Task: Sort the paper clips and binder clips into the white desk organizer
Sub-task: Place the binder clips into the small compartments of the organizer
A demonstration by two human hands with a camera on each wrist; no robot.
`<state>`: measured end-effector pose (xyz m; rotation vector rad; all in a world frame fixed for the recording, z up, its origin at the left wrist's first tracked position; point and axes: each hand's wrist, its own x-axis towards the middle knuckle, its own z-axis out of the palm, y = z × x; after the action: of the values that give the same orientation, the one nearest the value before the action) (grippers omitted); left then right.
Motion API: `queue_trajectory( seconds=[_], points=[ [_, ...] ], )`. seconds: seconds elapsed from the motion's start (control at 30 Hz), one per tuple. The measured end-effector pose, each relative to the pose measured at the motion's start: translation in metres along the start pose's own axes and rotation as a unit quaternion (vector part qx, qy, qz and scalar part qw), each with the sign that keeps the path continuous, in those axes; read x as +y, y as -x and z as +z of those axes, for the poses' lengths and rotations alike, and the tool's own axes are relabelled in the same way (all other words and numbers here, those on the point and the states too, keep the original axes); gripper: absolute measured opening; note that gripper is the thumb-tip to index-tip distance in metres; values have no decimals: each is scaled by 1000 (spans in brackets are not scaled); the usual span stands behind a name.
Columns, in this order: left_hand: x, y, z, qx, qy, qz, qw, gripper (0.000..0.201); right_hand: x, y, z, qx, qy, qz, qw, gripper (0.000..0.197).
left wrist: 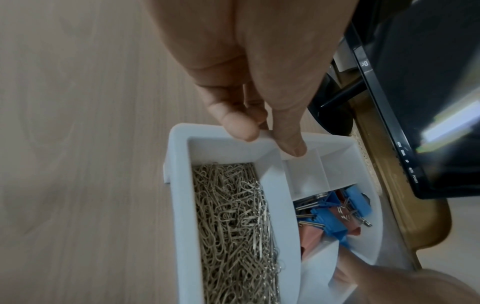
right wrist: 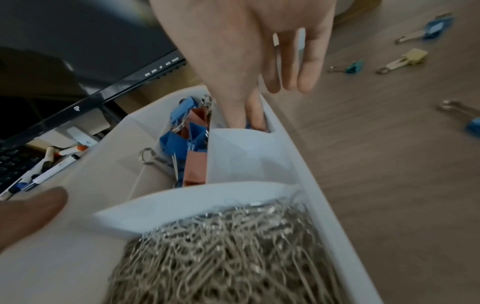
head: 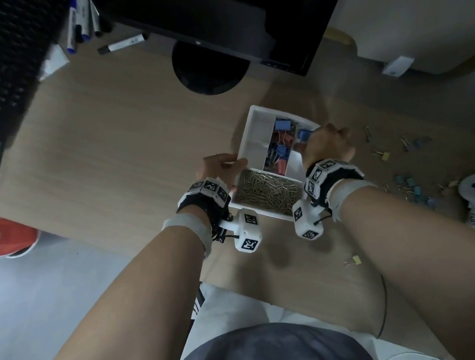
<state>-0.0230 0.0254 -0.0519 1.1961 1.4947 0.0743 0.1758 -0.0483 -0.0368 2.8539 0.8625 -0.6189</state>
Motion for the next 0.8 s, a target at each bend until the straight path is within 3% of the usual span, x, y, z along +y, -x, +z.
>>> queue_trajectory(
  seconds=[0.13,0.23,0.5,0.63,0.8],
  points=[
    [1,0,-2,-7,4,-3,1000,18,-6,-14,0,-56,46,-11,997,42],
    [-1,1,-3,-12,11,-3,1000,30,-7,-17,0,-98,10,4,995,53],
    [4,3,-3,-3,5,-8,1000,34,-4,-12,-5,-111,-71,41,991,72],
    [2,2,-4,-8,0,-6,1000,21,6,-9,-6,-104,-120,46,986,58],
    [3,2,-2,-6,8,-17,1000,26,11,8,-10,-59,-160,26,985,50]
  ],
)
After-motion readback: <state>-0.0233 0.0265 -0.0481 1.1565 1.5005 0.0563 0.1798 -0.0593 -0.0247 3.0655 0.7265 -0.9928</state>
